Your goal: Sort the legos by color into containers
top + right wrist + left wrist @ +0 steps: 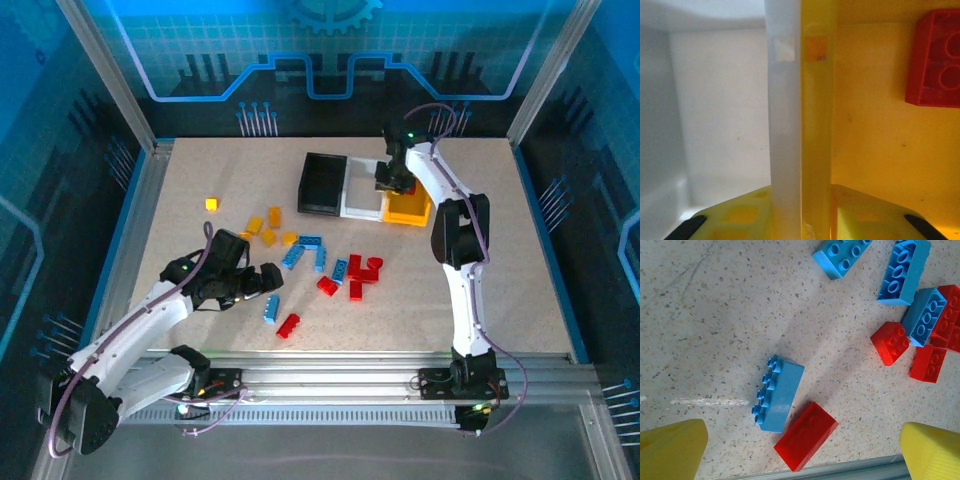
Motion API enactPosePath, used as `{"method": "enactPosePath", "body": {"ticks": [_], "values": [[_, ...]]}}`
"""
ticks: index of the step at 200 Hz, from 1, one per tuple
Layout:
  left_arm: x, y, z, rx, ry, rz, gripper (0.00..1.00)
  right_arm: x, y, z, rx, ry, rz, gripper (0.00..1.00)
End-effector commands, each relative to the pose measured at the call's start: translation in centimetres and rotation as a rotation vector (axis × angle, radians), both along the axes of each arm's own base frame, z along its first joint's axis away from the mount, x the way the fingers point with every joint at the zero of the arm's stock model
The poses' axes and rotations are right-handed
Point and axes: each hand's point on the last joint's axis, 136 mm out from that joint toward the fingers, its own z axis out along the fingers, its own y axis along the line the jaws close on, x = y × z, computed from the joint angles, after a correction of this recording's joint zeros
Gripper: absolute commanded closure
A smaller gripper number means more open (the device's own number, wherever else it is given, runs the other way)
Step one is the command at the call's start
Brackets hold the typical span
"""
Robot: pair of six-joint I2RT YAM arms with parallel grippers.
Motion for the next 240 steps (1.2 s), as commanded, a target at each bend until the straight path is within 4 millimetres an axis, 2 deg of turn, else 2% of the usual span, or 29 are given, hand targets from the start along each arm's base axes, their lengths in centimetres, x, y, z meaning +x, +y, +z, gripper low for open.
{"method": "enactPosePath", "body": {"ticks": [1, 29, 49, 61, 68, 71, 77, 99, 122, 138, 150, 167, 189, 208, 224, 240], "values": [[-0.2, 0.4, -0.4, 0.010, 0.031, 0.022, 0.01, 0.0, 0.7, -0.3, 0.033, 0.015, -0.012, 0.67], [0.2, 0.1, -0.5, 0.005, 0.032, 0.018, 0.01, -0.5, 1.8, -0.6, 0.059, 0.028, 0.025, 0.60], [0.4, -0.1, -0.4, 0.002, 0.030, 0.013, 0.01, -1.2, 2.8, -0.2, 0.074, 0.029, 0.074, 0.43], [0.5, -0.2, -0.4, 0.002, 0.030, 0.012, 0.01, -1.7, 3.1, 1.0, 0.071, 0.014, 0.100, 0.38], [0.5, -0.2, -0.5, 0.002, 0.028, 0.011, 0.01, -2.2, 3.3, 1.0, 0.064, 0.017, 0.116, 0.35], [0.6, -0.2, -0.5, 0.002, 0.027, 0.010, 0.01, -2.3, 3.4, 2.3, 0.065, -0.007, 0.122, 0.34], [0.6, -0.1, -0.5, 0.001, 0.026, 0.012, 0.01, -2.8, 3.4, 3.2, 0.063, -0.020, 0.127, 0.33], [0.6, -0.1, -0.6, 0.002, 0.021, 0.013, 0.01, -5.3, 3.6, 5.8, 0.035, -0.053, 0.149, 0.30], [0.6, 0.0, -0.9, 0.002, 0.015, 0.019, 0.01, -9.8, 5.1, 7.5, 0.039, -0.063, 0.205, 0.30], [0.6, 0.1, -1.0, 0.002, 0.012, 0.025, 0.01, -14.5, 6.7, 6.8, 0.052, -0.009, 0.270, 0.30], [0.6, 0.2, -1.2, 0.001, 0.011, 0.030, 0.01, -18.5, 7.8, 5.4, 0.057, 0.050, 0.320, 0.30], [0.6, 0.2, -1.4, -0.003, 0.011, 0.036, 0.01, -23.9, 8.4, 3.1, 0.041, 0.133, 0.365, 0.31], [0.7, 0.1, -1.5, -0.009, 0.013, 0.035, 0.01, -28.7, 8.7, 0.4, 0.020, 0.193, 0.390, 0.32], [0.9, 0.0, -1.6, -0.013, 0.022, 0.033, 0.01, -30.8, 9.2, -1.3, -0.005, 0.221, 0.417, 0.32], [1.0, -0.3, -1.6, -0.015, 0.029, 0.023, 0.01, -30.7, 9.1, -1.6, -0.055, 0.203, 0.442, 0.32], [1.1, -0.4, -1.4, -0.013, 0.034, 0.012, 0.01, -30.6, 9.7, -2.3, -0.032, 0.209, 0.441, 0.32]]}}
